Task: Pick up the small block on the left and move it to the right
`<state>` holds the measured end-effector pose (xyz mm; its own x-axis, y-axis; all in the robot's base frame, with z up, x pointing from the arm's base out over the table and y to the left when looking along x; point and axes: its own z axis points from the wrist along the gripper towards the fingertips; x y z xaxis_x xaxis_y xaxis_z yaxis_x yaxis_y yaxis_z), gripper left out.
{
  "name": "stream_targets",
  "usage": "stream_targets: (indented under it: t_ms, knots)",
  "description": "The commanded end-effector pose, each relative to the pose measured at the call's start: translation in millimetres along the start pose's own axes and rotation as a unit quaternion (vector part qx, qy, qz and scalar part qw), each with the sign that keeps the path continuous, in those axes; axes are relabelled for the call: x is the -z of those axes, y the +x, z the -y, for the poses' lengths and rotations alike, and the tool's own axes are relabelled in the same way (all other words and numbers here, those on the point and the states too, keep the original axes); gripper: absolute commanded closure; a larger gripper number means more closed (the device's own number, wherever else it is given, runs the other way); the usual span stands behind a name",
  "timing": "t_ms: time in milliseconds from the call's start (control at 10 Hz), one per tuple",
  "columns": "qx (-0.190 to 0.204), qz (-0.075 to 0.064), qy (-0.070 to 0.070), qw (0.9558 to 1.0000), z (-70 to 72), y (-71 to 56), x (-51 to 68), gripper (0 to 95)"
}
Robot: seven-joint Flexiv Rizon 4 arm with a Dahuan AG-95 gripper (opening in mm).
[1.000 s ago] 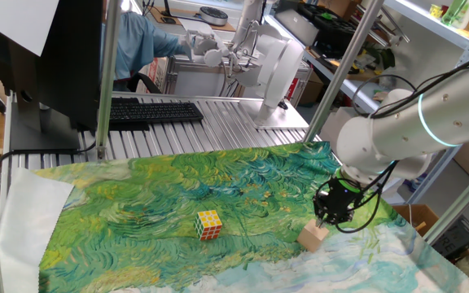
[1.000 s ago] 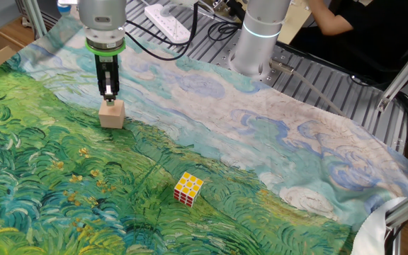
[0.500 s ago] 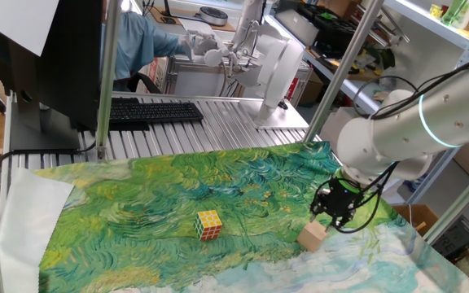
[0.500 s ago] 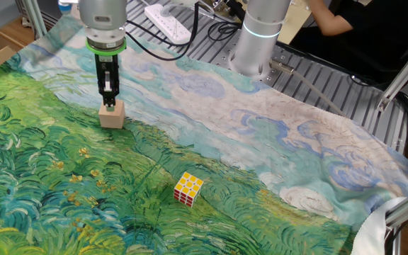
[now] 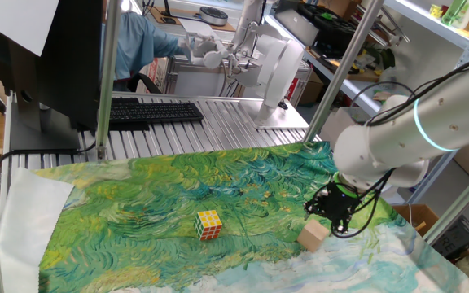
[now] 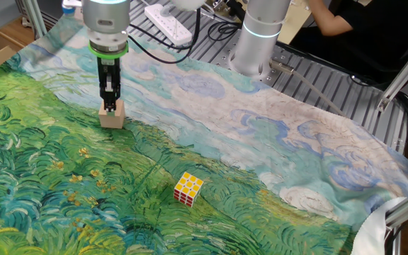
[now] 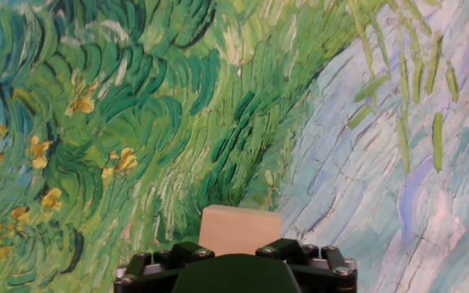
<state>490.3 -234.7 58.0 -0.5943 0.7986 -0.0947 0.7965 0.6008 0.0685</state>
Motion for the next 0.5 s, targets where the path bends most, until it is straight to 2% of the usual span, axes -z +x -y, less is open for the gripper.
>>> stream_targets:
  t_ms: [100,500]
  knots:
    - [-0.001,-0.002,-0.001,1.0000,-0.1,0.9,0.1,19.0]
    - [-0.005,0.001,-0.002,1.0000,2.6,3.0,-15.0,19.0]
